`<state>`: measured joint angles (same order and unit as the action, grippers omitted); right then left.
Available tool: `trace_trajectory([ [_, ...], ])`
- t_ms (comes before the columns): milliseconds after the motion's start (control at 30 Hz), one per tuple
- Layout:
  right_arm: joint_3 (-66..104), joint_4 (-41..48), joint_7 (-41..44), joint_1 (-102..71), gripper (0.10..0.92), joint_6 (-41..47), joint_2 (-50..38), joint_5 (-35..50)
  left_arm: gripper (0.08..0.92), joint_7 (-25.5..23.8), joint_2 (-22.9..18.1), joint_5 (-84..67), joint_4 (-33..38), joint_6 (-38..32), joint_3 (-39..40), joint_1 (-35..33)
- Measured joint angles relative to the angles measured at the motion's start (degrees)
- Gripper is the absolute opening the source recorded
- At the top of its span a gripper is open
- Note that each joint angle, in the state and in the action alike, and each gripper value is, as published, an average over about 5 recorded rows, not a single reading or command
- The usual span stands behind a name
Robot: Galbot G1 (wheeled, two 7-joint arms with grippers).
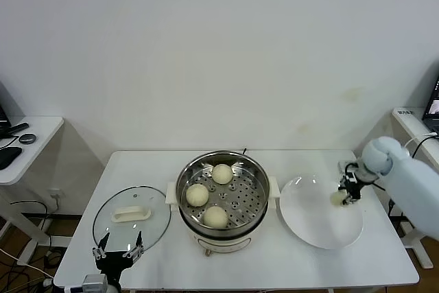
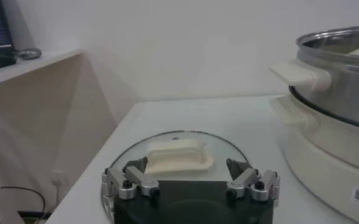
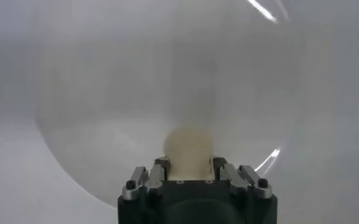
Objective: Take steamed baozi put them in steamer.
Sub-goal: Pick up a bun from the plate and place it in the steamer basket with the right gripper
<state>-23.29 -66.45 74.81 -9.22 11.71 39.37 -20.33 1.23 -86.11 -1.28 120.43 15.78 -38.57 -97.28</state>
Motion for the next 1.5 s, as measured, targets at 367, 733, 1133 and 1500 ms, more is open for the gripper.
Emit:
trace_trajectory([
  [367, -26.2, -12.9, 0.5, 28.5, 0.458, 12.9, 1.1, 25.3, 0.823, 0.4, 0.9, 2.3, -0.3, -0.7, 0.3, 1.1],
  [733, -39.8, -17.8, -0.9, 42.3, 0.458, 23.3, 10.4, 41.0, 0.823, 0.3, 0.8, 2.0, 0.0, -0.5, 0.4, 1.5],
  [1133, -43.6, -16.4, -3.2, 39.4, 0.458, 27.7, 17.7, 41.6, 0.823, 0.3, 1.0, 1.8, 0.0, -0.4, 0.2, 2.1],
  [1500, -41.9, -13.3, -6.0, 33.5, 0.458, 28.8, 21.0, 36.9, 0.823, 0.3, 0.9, 1.6, 0.1, -0.4, 0.3, 2.0],
])
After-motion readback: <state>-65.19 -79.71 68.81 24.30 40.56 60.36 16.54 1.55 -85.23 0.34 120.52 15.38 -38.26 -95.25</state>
